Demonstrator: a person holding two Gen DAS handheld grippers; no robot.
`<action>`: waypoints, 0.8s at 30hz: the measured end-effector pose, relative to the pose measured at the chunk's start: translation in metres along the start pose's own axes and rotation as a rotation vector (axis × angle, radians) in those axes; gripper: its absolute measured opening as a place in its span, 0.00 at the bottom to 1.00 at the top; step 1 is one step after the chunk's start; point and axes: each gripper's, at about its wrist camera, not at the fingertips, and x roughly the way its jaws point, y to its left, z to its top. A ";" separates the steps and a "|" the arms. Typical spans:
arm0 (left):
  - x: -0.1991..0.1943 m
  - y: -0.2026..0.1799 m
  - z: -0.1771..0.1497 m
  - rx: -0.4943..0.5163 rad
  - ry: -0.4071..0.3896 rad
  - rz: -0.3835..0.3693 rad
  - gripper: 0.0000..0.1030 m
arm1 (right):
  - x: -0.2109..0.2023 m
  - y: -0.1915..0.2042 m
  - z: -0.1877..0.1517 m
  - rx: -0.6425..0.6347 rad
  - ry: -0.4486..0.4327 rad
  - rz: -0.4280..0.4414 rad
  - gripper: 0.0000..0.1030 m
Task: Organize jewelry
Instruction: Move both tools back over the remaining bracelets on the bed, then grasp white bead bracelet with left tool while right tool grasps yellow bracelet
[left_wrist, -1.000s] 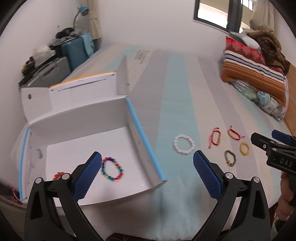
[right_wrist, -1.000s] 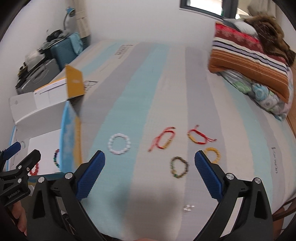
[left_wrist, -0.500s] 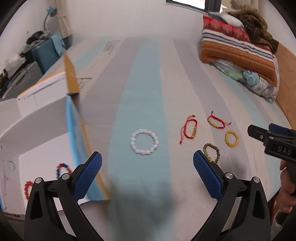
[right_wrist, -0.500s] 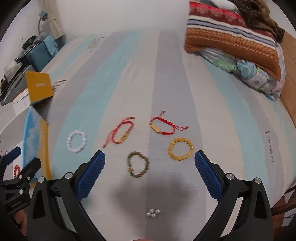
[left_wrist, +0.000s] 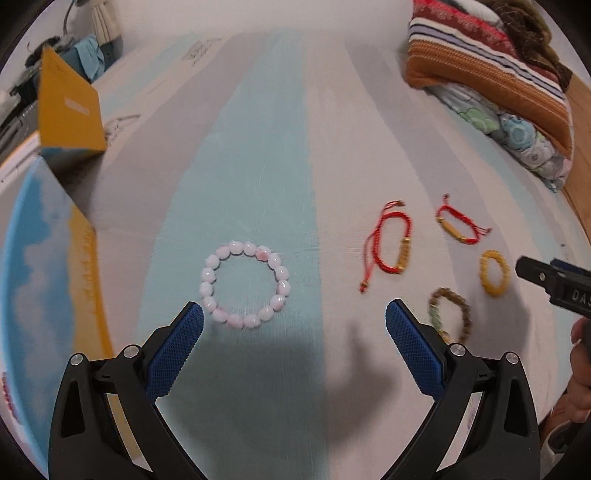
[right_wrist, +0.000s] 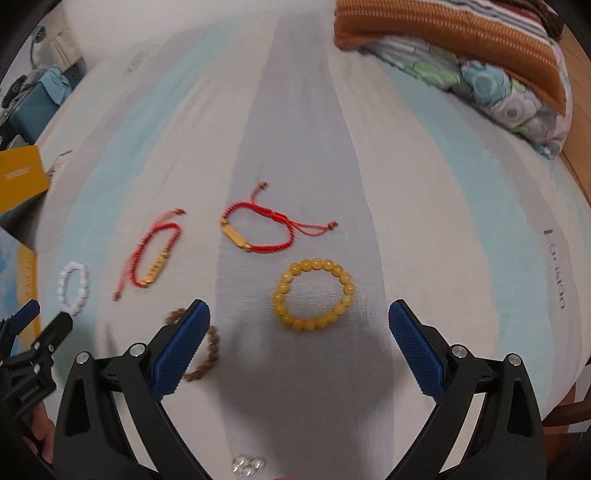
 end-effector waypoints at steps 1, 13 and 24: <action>0.007 0.001 0.001 -0.002 0.007 -0.001 0.94 | 0.008 -0.002 0.000 0.009 0.010 -0.003 0.91; 0.052 0.003 0.013 0.041 0.043 0.048 0.93 | 0.066 -0.011 0.003 0.037 0.084 0.008 0.78; 0.050 0.025 0.017 -0.007 0.091 0.069 0.53 | 0.071 -0.011 -0.003 0.029 0.084 -0.010 0.52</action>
